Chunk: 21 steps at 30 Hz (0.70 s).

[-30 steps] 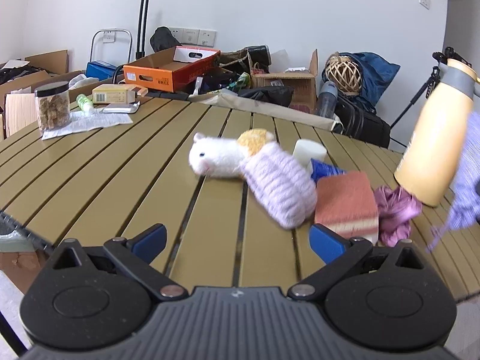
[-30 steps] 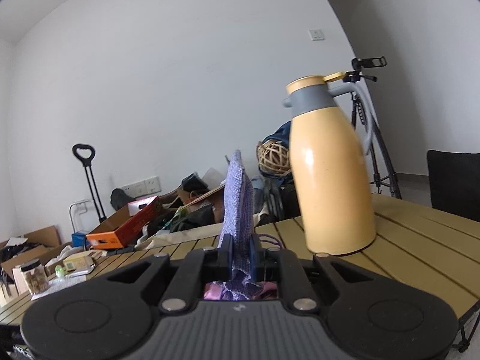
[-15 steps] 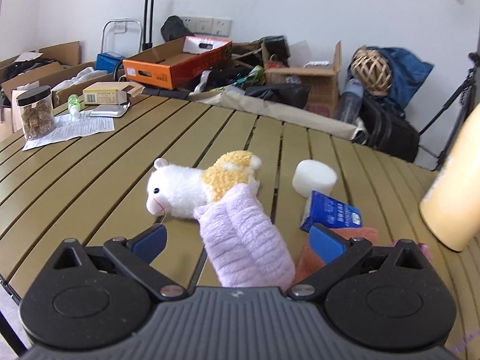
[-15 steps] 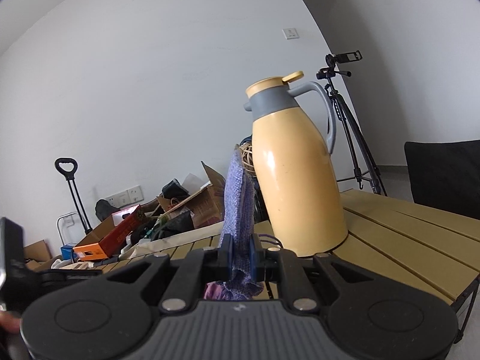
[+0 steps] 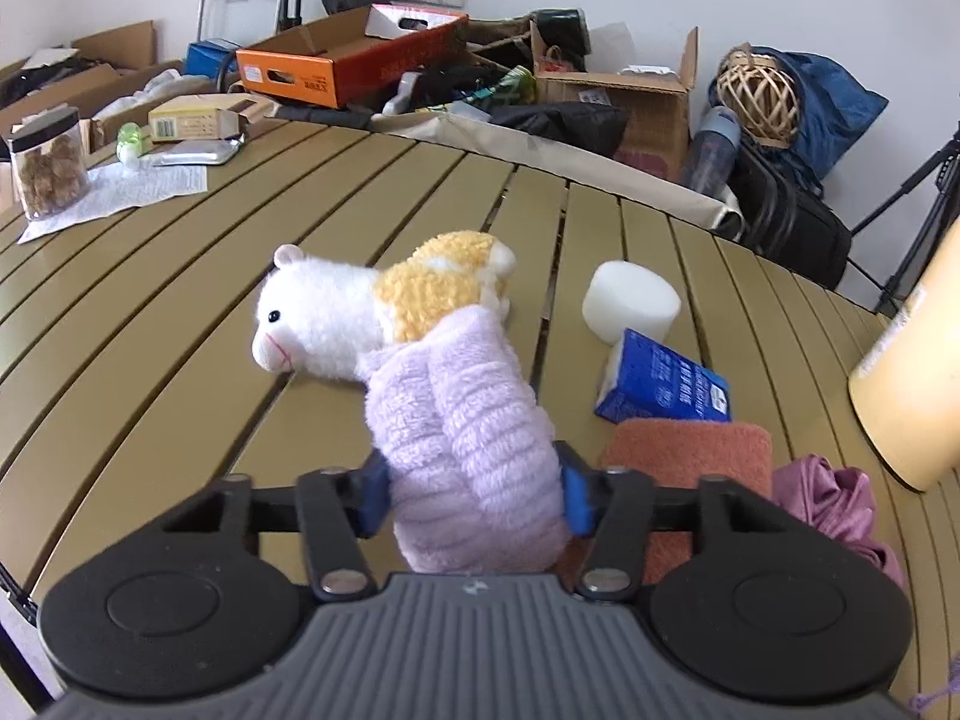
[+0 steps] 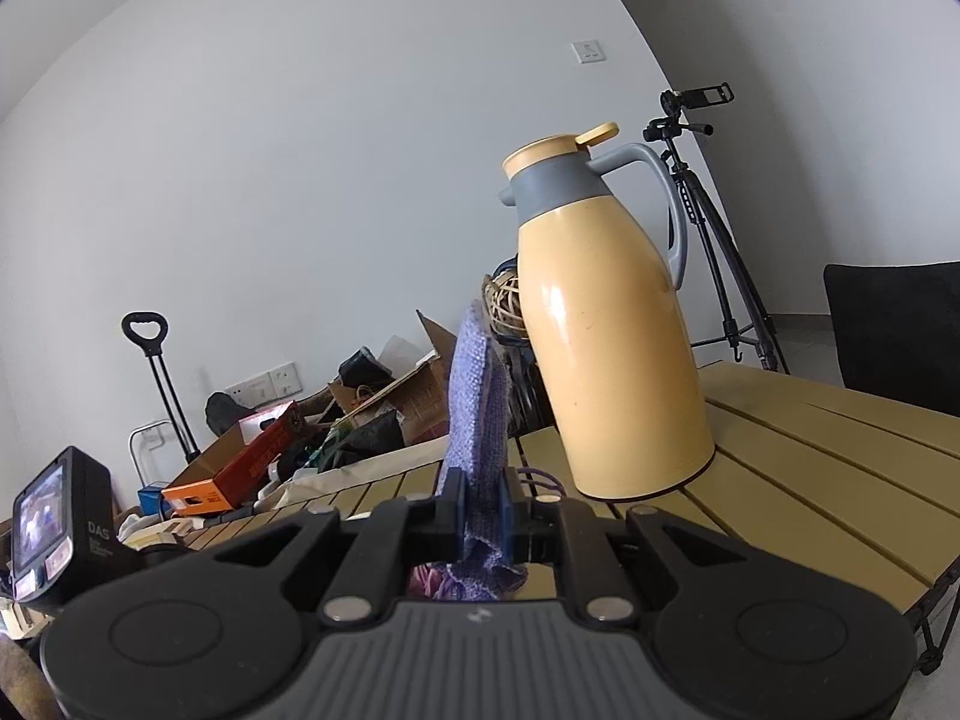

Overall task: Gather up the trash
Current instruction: 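Close the left tool on the lilac fuzzy sock while the right tool holds the mesh bag, then carry the fuzzy sock and mesh bag with both tools down over the black bin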

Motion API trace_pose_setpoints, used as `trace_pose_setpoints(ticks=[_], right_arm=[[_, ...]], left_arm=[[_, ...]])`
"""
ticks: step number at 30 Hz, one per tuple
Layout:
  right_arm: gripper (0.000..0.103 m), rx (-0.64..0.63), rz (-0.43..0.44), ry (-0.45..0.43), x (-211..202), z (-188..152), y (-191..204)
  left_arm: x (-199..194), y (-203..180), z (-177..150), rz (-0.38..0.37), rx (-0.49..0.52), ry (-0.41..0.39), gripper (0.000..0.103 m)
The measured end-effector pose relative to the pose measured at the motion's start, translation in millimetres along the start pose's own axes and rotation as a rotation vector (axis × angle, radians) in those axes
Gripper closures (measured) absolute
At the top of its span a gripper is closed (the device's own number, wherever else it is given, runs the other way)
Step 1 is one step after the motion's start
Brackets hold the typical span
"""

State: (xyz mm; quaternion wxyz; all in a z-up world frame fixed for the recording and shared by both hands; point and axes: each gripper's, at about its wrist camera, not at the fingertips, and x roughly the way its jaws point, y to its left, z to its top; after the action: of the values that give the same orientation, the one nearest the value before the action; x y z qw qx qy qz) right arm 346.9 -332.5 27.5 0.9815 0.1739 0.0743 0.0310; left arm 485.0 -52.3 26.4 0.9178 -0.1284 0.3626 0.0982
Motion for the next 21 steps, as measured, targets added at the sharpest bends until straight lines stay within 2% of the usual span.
trace_pose_setpoints(ticks=[1, 4, 13, 21], right_arm=[[0.093, -0.001, 0.004, 0.001, -0.7, -0.2, -0.3], [0.093, -0.004, 0.016, 0.007, -1.1, -1.3, 0.9], [0.093, -0.027, 0.049, 0.027, -6.3, -9.9, 11.1], [0.093, -0.066, 0.088, 0.038, -29.4, -17.8, 35.6]], left_arm=[[-2.4, 0.8, 0.0, -0.001, 0.004, -0.004, 0.061], [-12.7, 2.6, 0.3, -0.007, 0.023, -0.021, 0.067], [-57.5, 16.2, -0.8, -0.023, 0.072, -0.082, 0.068], [-98.7, 32.3, -17.5, -0.042, 0.152, -0.125, 0.068]])
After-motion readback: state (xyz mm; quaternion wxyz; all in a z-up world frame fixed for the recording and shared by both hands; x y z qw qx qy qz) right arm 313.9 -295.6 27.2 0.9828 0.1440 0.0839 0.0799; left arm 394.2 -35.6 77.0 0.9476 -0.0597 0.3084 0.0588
